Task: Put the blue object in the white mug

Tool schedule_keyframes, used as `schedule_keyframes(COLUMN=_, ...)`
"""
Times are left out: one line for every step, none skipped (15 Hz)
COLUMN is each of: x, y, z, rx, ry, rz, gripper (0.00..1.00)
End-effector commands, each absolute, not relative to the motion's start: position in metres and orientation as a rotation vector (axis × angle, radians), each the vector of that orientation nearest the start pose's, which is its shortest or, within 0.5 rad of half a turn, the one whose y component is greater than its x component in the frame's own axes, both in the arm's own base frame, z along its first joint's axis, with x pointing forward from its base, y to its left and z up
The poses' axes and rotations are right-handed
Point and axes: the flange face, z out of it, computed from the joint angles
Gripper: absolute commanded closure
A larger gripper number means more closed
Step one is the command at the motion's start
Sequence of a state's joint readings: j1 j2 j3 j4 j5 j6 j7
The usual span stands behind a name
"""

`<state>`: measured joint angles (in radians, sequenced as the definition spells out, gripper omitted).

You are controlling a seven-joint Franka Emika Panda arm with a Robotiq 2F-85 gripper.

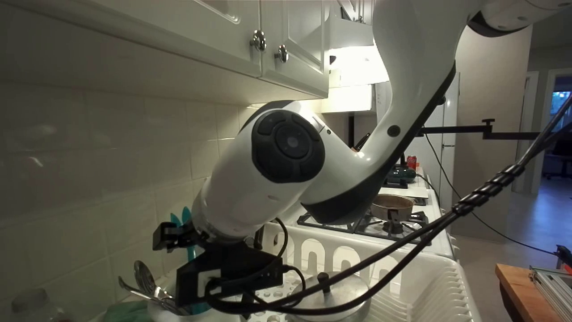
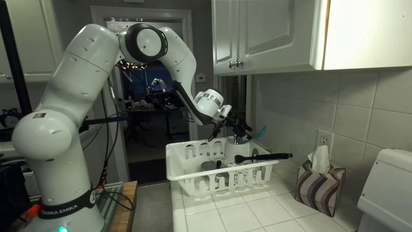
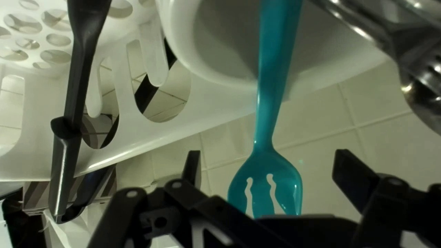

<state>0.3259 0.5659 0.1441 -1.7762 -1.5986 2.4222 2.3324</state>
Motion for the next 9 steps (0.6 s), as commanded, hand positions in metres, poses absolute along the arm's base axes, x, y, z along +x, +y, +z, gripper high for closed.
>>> schedule_keyframes(x=0.6184, y=0.2850, z=0.2603, rx=-2.703, ry=0.802, rz=-1.554, gripper=0.09)
schedule_keyframes(x=0.6210, y=0.2840, z=0.2611, rx=-2.710, ry=0.782, rz=-1.559, gripper=0.16)
schedule_keyframes(x=0.6232, y=0.2834, z=0.2617, rx=-2.713, ry=0.762, rz=-1.571, gripper=0.27)
schedule_keyframes(x=0.6248, y=0.2836, z=0.2619, rx=-2.717, ry=0.741, rz=-1.580, gripper=0.36)
schedule_keyframes(x=0.6258, y=0.2844, z=0.2616, rx=-2.721, ry=0.726, rz=-1.584, gripper=0.43)
schedule_keyframes(x=0.6267, y=0.2854, z=0.2611, rx=-2.724, ry=0.713, rz=-1.587, gripper=0.52)
schedule_keyframes(x=0.6265, y=0.2866, z=0.2600, rx=-2.729, ry=0.702, rz=-1.586, gripper=0.58)
schedule_keyframes(x=0.6263, y=0.2878, z=0.2589, rx=-2.733, ry=0.691, rz=-1.586, gripper=0.65)
schedule_keyframes(x=0.6261, y=0.2884, z=0.2579, rx=-2.737, ry=0.683, rz=-1.585, gripper=0.73)
